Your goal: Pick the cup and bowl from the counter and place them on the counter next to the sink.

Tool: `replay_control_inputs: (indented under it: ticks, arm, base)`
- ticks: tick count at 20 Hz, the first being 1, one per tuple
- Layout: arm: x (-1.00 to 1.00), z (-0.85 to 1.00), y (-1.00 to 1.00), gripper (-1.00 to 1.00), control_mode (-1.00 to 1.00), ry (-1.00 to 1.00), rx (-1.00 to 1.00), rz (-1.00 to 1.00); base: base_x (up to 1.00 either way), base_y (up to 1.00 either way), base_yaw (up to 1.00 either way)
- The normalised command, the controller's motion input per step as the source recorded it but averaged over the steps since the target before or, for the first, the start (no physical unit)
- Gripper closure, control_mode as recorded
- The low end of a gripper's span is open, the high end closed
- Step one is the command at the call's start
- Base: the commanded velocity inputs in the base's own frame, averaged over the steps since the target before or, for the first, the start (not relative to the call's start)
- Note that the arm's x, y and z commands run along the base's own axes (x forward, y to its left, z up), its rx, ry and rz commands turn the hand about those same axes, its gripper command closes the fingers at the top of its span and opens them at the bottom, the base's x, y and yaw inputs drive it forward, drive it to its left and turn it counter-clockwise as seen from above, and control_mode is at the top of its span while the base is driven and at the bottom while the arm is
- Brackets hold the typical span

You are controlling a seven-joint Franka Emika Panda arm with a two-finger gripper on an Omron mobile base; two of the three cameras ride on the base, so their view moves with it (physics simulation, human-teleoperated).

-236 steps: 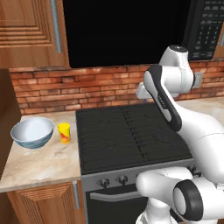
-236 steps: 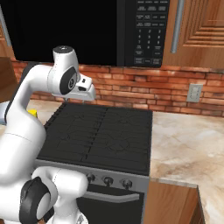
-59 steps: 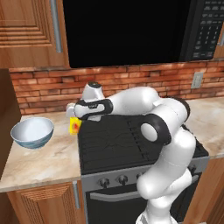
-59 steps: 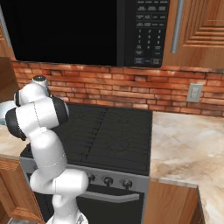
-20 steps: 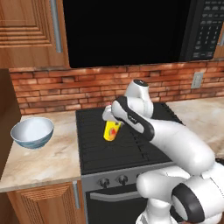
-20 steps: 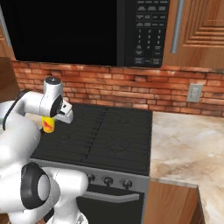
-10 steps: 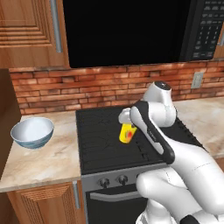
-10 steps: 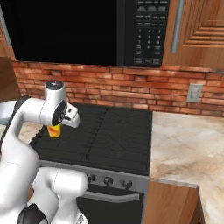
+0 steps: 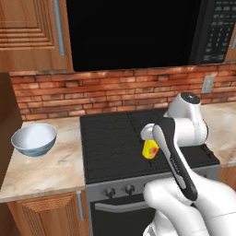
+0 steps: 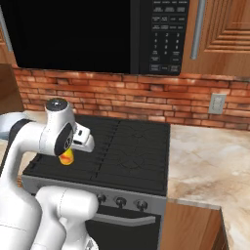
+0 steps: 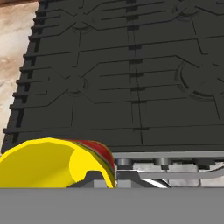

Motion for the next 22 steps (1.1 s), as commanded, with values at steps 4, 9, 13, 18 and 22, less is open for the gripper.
replay_control_inputs:
  ticks: [4, 9, 13, 18, 22]
  arm:
    - [-0.14, 0.00, -0.04, 1.00, -1.00, 0.00, -0.02, 0.00]
    - [0.00, 0.00, 0.00, 1.00, -1.00, 0.00, 0.00, 0.00]
    - [0.00, 0.00, 0.00, 1.00, -1.00, 0.00, 0.00, 0.00]
    - [0.00, 0.00, 0.00, 1.00, 1.00, 0.00, 0.00, 0.00]
    - [0.00, 0.00, 0.00, 1.00, 1.00, 0.00, 0.00, 0.00]
  base:
    - [0.00, 0.00, 0.00]
    - [0.00, 0.00, 0.00]
    - [0.00, 0.00, 0.00]
    - [0.00, 0.00, 0.00]
    - [-0.22, 0.01, 0.00]
